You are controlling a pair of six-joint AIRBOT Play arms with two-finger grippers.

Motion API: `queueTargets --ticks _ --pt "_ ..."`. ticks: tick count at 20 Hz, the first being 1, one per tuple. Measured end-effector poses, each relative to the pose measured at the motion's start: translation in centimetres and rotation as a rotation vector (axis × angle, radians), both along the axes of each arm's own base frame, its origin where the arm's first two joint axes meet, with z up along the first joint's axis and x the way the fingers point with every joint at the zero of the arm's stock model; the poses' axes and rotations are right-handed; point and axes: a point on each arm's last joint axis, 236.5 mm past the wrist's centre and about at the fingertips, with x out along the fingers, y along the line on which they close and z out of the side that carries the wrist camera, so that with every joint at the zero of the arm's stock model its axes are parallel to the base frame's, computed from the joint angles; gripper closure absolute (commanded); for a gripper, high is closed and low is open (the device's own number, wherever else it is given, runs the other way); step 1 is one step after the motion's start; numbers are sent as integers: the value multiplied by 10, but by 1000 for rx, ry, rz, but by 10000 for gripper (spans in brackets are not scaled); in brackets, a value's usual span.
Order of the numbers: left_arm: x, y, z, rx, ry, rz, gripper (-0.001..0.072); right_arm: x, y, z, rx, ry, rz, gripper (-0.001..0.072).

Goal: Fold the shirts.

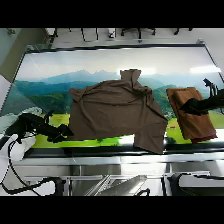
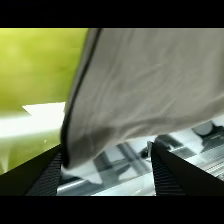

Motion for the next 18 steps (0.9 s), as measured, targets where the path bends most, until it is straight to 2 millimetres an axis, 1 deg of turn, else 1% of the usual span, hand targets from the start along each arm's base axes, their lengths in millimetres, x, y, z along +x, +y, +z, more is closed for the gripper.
queueTargets --ticks 3,4,5,6,9,12,15,17,18 --pt "14 -11 -4 -42 -12 12 116 -1 1 -10 15 26 0 247" --pt "18 -13 -7 -51 -10 12 201 -2 1 -13 19 32 2 247" --pt "25 -15 -10 -55 -17 13 520 -2 1 -16 23 39 3 247" --pt "30 -16 -14 -47 -25 8 686 -3 2 -19 27 46 5 246" --pt "40 -26 -17 -60 -30 -37 691 -7 9 -30 44 78 19 246" --pt "53 -30 -15 -57 -54 -63 691 -10 19 -45 63 117 42 246" --pt "64 -29 -10 -47 -84 -80 691 -12 36 -63 86 166 84 247" --pt "66 -31 -5 -57 -86 -90 691 -15 51 -75 101 202 121 250" --pt "66 -32 -4 -62 -84 -94 691 -17 59 -81 112 223 142 269"
